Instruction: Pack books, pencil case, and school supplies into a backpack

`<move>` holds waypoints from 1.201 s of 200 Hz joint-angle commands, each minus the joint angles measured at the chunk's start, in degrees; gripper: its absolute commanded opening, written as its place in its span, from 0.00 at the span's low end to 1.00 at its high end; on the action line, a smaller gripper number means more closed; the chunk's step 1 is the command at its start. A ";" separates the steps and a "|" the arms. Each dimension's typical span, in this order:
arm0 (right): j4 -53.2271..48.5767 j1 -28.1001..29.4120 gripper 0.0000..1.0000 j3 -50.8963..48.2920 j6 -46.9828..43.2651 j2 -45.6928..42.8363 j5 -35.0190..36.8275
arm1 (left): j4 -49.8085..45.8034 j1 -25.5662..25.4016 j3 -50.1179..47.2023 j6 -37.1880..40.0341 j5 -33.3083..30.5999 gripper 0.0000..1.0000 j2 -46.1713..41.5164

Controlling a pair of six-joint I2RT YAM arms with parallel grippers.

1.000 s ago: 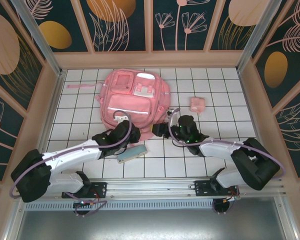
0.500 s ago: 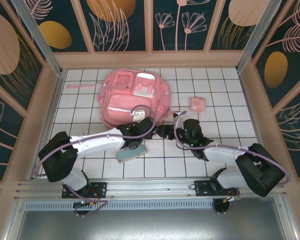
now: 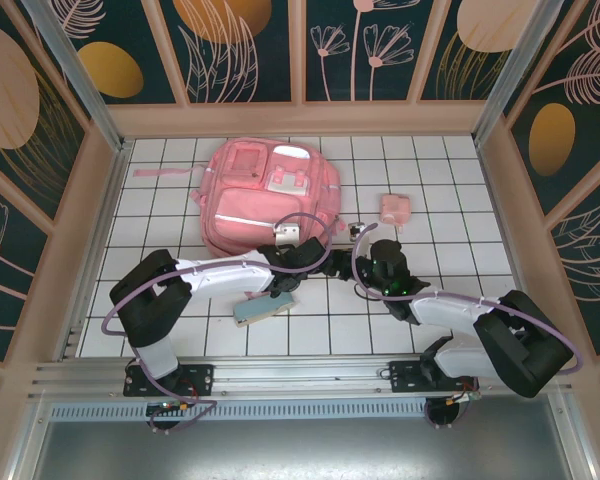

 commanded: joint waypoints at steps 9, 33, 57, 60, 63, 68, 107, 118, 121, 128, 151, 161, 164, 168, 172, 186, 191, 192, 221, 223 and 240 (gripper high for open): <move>2.78 -0.36 0.55 -0.61 0.95 -0.73 -0.25 | -1.49 0.09 1.29 0.19 -2.72 0.41 0.84; 2.88 -0.36 0.55 -0.66 1.01 -0.49 -0.24 | -0.34 0.13 2.25 0.50 -2.62 0.47 1.69; 3.33 -0.34 0.55 -0.63 1.25 -0.11 -0.56 | -1.35 0.35 4.30 0.50 -4.88 0.45 3.99; 3.33 -0.29 0.55 -0.65 1.34 -0.04 -0.60 | -1.47 0.37 4.47 0.41 -5.04 0.44 4.27; 3.33 -0.27 0.55 -0.69 1.36 0.02 -0.61 | -1.56 0.47 4.60 0.43 -5.13 0.42 4.47; 3.35 -0.23 0.55 -0.74 1.39 -0.02 -0.72 | -1.65 0.49 4.63 0.43 -5.21 0.40 4.71; 3.68 -0.09 0.55 -1.18 1.48 -0.03 -0.72 | -2.94 0.67 2.67 -0.99 -6.59 0.30 3.54; 3.86 -0.09 0.55 -1.16 1.55 0.11 -0.70 | -3.24 0.60 1.95 -1.20 -6.34 0.28 2.77; 3.92 -0.09 0.55 -1.18 1.57 0.12 -0.65 | -3.32 0.63 1.73 -1.35 -6.29 0.28 2.59; 4.07 -0.09 0.55 -1.14 1.65 0.24 -0.63 | -3.42 0.67 1.12 -1.60 -5.93 0.27 1.96; 4.21 -0.06 0.55 -0.93 1.72 0.79 -0.60 | -2.92 0.65 -1.25 -2.29 -5.02 0.21 -0.59; 4.21 -0.01 0.55 -0.62 1.70 1.14 -0.61 | -2.55 0.59 -2.28 -2.50 -4.67 0.19 -1.35; 4.21 -0.02 0.55 -0.53 1.74 1.27 -0.61 | -2.35 0.58 -2.53 -2.55 -4.48 0.18 -1.51; 4.29 -0.01 0.55 -0.36 1.73 1.48 -0.75 | -2.20 0.60 -2.84 -2.63 -4.36 0.18 -1.58; 4.29 0.04 0.55 -0.14 1.74 1.67 -0.71 | -2.13 0.59 -3.05 -2.71 -4.08 0.17 -1.82; 4.29 0.17 0.55 0.62 1.74 2.50 -0.83 | -1.52 0.63 -3.88 -2.83 -3.35 0.18 -2.20; 4.25 0.25 0.55 1.01 1.74 2.88 -0.87 | -1.21 0.60 -4.17 -2.83 -3.26 0.18 -2.29; 4.23 0.25 0.55 1.06 1.74 2.92 -0.87 | -1.13 0.59 -4.21 -2.87 -3.19 0.18 -2.35; 3.22 0.69 0.55 3.99 1.78 5.56 -0.77 | 0.42 0.59 -4.69 -2.14 -2.52 0.28 -2.36; 3.10 0.70 0.55 4.24 1.82 5.77 -0.67 | 0.37 0.58 -4.62 -2.19 -2.44 0.30 -2.30; 3.39 0.96 0.55 5.49 2.25 7.37 -0.33 | 1.93 0.67 -5.14 -2.04 -1.28 0.30 -2.61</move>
